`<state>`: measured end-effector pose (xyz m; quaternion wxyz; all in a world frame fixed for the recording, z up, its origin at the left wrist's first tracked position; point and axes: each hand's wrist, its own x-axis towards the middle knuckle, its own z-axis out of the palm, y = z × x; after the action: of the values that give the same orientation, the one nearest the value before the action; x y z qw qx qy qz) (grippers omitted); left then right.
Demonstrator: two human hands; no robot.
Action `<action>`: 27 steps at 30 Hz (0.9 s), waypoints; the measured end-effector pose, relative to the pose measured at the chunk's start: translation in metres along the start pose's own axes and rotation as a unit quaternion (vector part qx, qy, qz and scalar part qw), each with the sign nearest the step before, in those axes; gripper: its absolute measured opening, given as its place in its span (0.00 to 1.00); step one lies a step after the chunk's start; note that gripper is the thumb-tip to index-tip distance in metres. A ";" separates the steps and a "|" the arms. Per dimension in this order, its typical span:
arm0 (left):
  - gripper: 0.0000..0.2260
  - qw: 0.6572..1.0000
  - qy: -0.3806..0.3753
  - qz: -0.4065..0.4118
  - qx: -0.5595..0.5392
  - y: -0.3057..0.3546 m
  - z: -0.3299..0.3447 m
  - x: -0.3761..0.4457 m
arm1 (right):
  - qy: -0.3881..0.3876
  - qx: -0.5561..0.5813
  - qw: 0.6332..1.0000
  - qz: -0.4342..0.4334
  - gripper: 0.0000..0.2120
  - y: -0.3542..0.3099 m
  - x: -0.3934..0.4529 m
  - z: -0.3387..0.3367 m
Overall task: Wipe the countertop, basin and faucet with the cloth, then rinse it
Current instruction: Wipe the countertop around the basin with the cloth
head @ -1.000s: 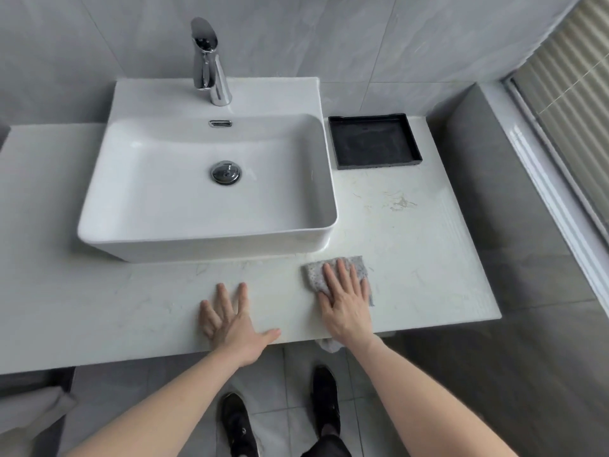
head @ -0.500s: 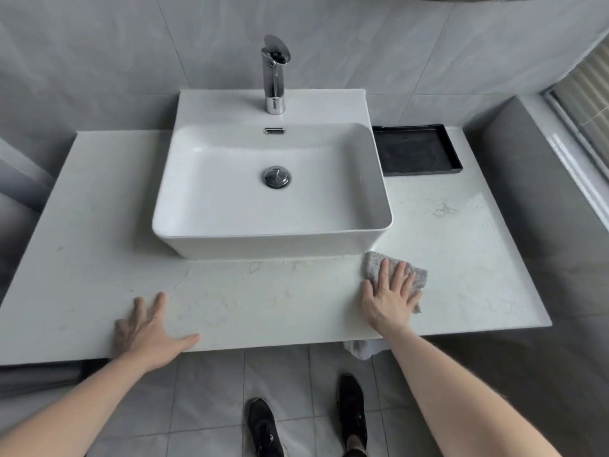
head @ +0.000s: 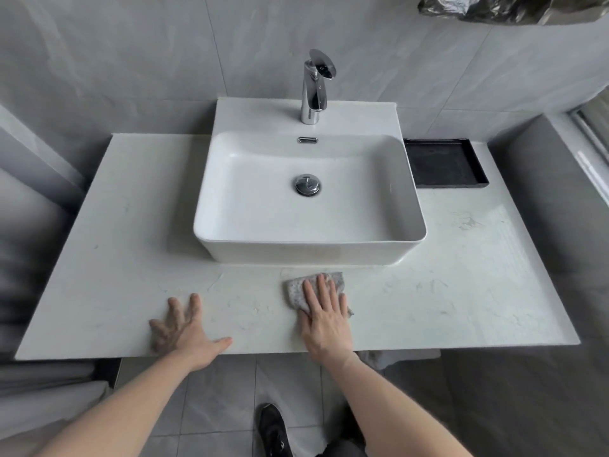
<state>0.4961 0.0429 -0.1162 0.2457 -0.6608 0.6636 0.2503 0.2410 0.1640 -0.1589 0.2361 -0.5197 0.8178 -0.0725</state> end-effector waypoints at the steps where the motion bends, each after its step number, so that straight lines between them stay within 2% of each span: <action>1: 0.58 1.000 -0.002 0.000 0.000 0.000 0.000 -0.001 | 0.009 -0.002 1.000 0.017 0.32 0.014 -0.002 -0.005; 5: 0.57 1.000 -0.018 -0.003 0.000 0.002 -0.002 -0.001 | 0.034 -0.013 0.990 0.135 0.33 0.079 -0.010 -0.032; 10: 0.56 0.999 -0.040 -0.007 -0.002 0.004 -0.003 0.000 | 0.043 0.004 0.962 0.271 0.33 0.156 -0.017 -0.061; 13: 0.56 0.999 -0.046 -0.008 -0.002 0.006 -0.005 -0.002 | 0.051 0.007 0.948 0.315 0.33 0.162 -0.012 -0.061; 16: 0.56 0.998 -0.057 -0.010 0.000 0.007 -0.008 -0.005 | 0.060 0.040 0.932 0.356 0.35 0.135 0.000 -0.054; 19: 0.56 0.998 -0.067 -0.017 0.007 0.009 -0.012 -0.007 | 0.059 0.041 0.943 0.326 0.35 0.098 0.012 -0.041; 25: 0.55 0.996 -0.088 -0.030 0.017 0.015 -0.018 -0.008 | 0.016 0.034 0.994 0.104 0.34 0.004 0.022 -0.008; 27: 0.55 0.995 -0.090 -0.030 0.017 0.016 -0.019 -0.007 | -0.002 0.027 0.997 0.076 0.33 -0.012 0.025 -0.003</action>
<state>0.4800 0.0363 -0.0973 0.3227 -0.6511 0.6229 0.2897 0.2405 0.1358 -0.1597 0.2569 -0.4493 0.8523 -0.0755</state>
